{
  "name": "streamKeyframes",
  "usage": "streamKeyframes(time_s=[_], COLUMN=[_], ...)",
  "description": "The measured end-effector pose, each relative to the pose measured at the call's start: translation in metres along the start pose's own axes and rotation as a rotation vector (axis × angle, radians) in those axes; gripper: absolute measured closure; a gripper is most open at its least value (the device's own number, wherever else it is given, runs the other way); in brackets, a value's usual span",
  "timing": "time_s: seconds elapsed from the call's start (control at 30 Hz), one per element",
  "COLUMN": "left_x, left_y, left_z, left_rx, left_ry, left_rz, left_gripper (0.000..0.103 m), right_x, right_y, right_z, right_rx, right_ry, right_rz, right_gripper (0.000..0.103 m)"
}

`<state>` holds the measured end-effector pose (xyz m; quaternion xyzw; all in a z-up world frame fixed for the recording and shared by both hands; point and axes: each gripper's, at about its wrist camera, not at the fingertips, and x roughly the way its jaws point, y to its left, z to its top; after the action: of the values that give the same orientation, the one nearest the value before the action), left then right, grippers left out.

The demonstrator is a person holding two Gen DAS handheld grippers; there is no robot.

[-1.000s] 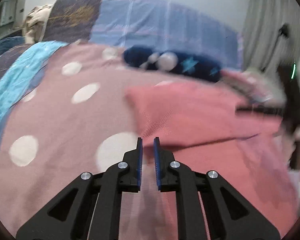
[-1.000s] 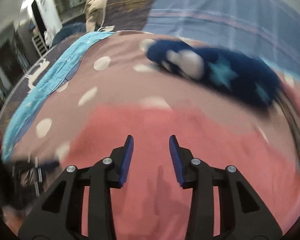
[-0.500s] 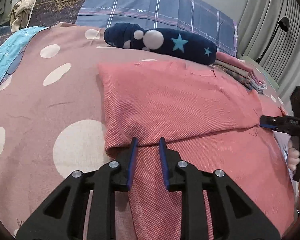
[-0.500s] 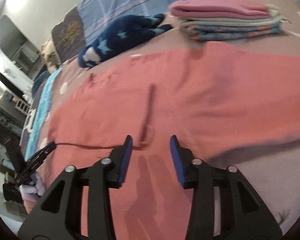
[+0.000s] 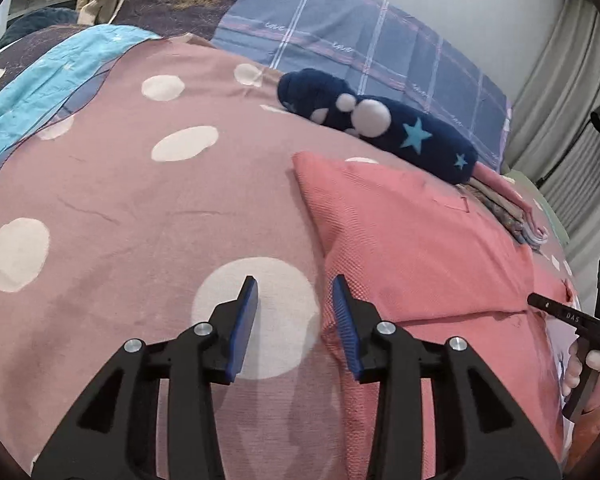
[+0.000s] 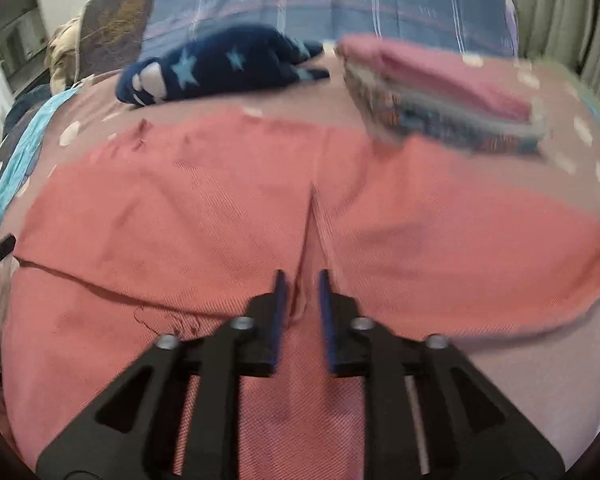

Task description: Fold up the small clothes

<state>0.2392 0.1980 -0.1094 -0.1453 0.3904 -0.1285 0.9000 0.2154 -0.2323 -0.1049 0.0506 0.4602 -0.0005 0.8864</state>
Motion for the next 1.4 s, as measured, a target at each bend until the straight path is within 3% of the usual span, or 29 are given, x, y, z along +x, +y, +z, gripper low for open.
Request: streamKeyframes(time_s=[0.13, 0.23, 0.3, 0.37, 0.43, 0.5, 0.63, 0.7, 0.8, 0.87, 0.9, 0.97, 1.07, 1.17, 1.27, 1.3, 1.4], left_x=[0.007, 0.013, 0.014, 0.012, 0.004, -0.021, -0.055, -0.038, 0.024, 0.069, 0.087, 0.08, 0.084, 0.085, 0.083, 0.083, 0.081], left_y=[-0.002, 0.001, 0.003, 0.004, 0.002, -0.016, -0.094, -0.132, -0.145, -0.131, -0.12, -0.12, -0.124, -0.13, -0.127, -0.125, -0.125], left_z=[-0.003, -0.004, -0.004, -0.005, -0.003, 0.003, 0.009, 0.011, 0.013, 0.007, 0.001, 0.007, 0.002, -0.001, 0.0, 0.001, 0.0], left_rx=[0.0, -0.015, -0.022, -0.024, -0.021, 0.052, 0.301, 0.382, 0.383, 0.341, 0.307, 0.286, 0.317, 0.352, 0.344, 0.337, 0.335], left_ry=[0.021, 0.044, 0.043, 0.039, -0.006, -0.119, -0.205, -0.166, -0.041, 0.076, 0.116, 0.103, 0.098, 0.092, 0.089, 0.09, 0.089], left_rz=[-0.065, -0.061, -0.039, -0.017, 0.077, 0.105, -0.014, 0.031, 0.111, 0.191, 0.189, 0.17, 0.203, 0.242, 0.234, 0.226, 0.225], left_gripper=[0.064, 0.064, 0.065, 0.065, 0.069, 0.076, 0.076, 0.076, 0.075, 0.074, 0.073, 0.073, 0.072, 0.072, 0.072, 0.072, 0.072], right_x=[-0.022, -0.018, 0.006, 0.016, 0.014, 0.014, 0.014, 0.017, 0.014, 0.0, -0.008, -0.037, -0.06, -0.052, -0.03, -0.032, -0.053], right_y=[0.008, 0.022, 0.022, 0.019, 0.016, 0.015, 0.014, 0.015, 0.01, 0.001, -0.006, -0.034, -0.092, -0.158, -0.207, -0.221, -0.245], right_z=[-0.006, -0.005, -0.011, -0.018, -0.017, -0.017, -0.016, -0.016, -0.015, -0.017, -0.017, -0.013, 0.007, 0.032, 0.034, 0.024, -0.008], right_rx=[-0.003, -0.055, -0.061, -0.069, -0.052, -0.044, -0.037, -0.041, -0.027, 0.001, 0.01, 0.044, 0.125, 0.229, 0.286, 0.314, 0.425], right_ry=[-0.097, -0.077, 0.003, -0.05, -0.051, -0.055, -0.063, -0.064, -0.07, -0.089, -0.112, -0.194, -0.252, -0.2, -0.073, -0.061, -0.093], right_rz=[0.047, 0.066, 0.03, 0.055, 0.074, 0.084, 0.098, 0.1, 0.11, 0.05, 0.023, -0.084, -0.352, -0.551, -0.703, -0.732, -0.637], right_gripper=[0.079, 0.068, 0.06, 0.055, 0.055, 0.055, 0.054, 0.052, 0.052, 0.054, 0.054, 0.052, 0.039, 0.039, 0.04, 0.04, 0.038])
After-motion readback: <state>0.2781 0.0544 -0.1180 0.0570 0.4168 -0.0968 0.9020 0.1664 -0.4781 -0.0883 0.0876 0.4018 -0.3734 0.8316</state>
